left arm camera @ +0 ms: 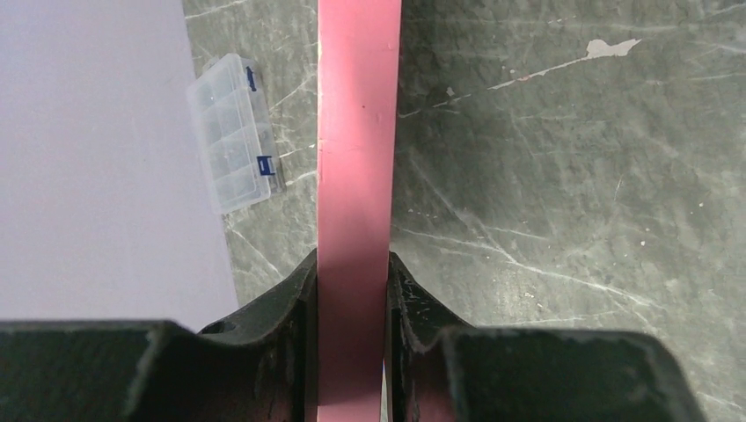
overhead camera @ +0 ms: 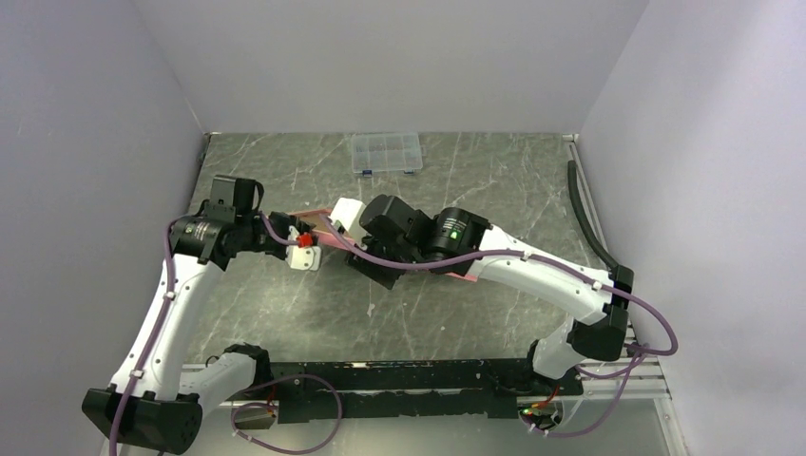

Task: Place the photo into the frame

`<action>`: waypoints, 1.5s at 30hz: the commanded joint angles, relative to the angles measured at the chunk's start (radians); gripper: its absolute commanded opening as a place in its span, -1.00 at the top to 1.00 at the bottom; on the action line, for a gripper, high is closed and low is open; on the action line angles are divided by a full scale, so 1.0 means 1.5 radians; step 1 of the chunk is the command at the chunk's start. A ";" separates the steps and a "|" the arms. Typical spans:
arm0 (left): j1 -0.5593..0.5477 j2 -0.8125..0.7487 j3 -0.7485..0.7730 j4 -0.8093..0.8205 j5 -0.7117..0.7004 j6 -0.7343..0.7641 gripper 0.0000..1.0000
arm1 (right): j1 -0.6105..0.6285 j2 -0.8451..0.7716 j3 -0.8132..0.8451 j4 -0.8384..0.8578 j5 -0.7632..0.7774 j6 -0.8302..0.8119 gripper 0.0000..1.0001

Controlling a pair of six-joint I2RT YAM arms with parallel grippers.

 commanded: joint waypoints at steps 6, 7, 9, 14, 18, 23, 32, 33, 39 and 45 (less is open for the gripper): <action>0.002 -0.011 0.046 0.033 0.074 -0.200 0.30 | -0.003 0.020 0.091 0.016 0.096 -0.007 0.42; 0.002 -0.014 0.049 0.036 0.069 -0.210 0.18 | -0.005 0.021 0.107 0.017 0.095 -0.003 0.48; 0.003 -0.020 0.051 0.044 0.063 -0.230 0.00 | -0.007 0.025 0.136 0.017 0.089 0.003 0.53; 0.003 -0.041 0.051 0.081 0.052 -0.282 -0.36 | -0.016 0.038 0.188 0.015 0.055 0.019 0.61; 0.003 -0.042 0.080 0.108 0.035 -0.348 -0.89 | -0.054 0.052 0.227 0.007 0.003 0.050 0.71; 0.023 -0.007 0.139 0.132 0.009 -0.472 -0.89 | -0.183 0.070 0.259 0.004 -0.120 0.119 0.72; 0.169 0.128 0.280 0.020 0.090 -0.621 -0.89 | -0.483 0.062 0.083 0.039 -0.347 0.250 0.78; 0.178 0.138 0.289 0.005 0.095 -0.623 -0.89 | -0.506 0.047 0.050 0.051 -0.353 0.259 0.78; 0.194 0.147 0.246 0.005 0.078 -0.635 -0.89 | -0.607 -0.088 -0.192 0.168 -0.355 0.320 0.77; 0.197 0.163 0.198 -0.008 0.060 -0.624 -0.89 | -0.653 -0.234 -0.467 0.328 -0.353 0.406 0.80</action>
